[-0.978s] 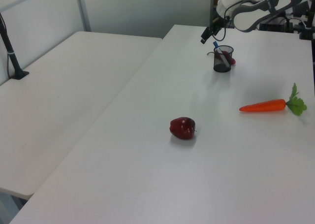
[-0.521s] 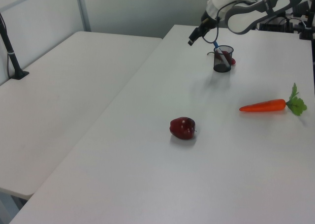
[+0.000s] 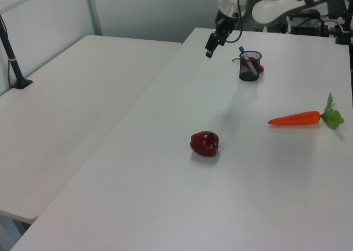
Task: Place marker
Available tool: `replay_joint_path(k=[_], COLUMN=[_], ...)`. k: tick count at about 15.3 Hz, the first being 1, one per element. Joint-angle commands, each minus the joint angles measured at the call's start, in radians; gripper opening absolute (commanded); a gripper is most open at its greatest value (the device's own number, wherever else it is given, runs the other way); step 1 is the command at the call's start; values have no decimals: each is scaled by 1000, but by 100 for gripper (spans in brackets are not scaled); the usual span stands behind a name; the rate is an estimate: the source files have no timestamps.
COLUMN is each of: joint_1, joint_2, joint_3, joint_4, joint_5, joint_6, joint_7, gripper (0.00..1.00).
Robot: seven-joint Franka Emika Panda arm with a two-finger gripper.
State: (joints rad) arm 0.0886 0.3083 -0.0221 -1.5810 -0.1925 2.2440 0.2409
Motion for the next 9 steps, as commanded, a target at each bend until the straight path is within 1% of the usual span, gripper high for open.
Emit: replay_joint_path(k=[1,3,5,7,9], joint_1=[48,49,49,49,48], joint_2=[-92,-141,-190,-233,-267], joint_3=[-4,-2,-2,-2,-4], joint_4=[1,1,-4,-8,-22], joint_5=[30,89,131,137,136], joint_6=[-193,-271,-372,-492,-555], joint_7=[3,-38,-133,-192,-198], gripper=[100,100,100,100,100])
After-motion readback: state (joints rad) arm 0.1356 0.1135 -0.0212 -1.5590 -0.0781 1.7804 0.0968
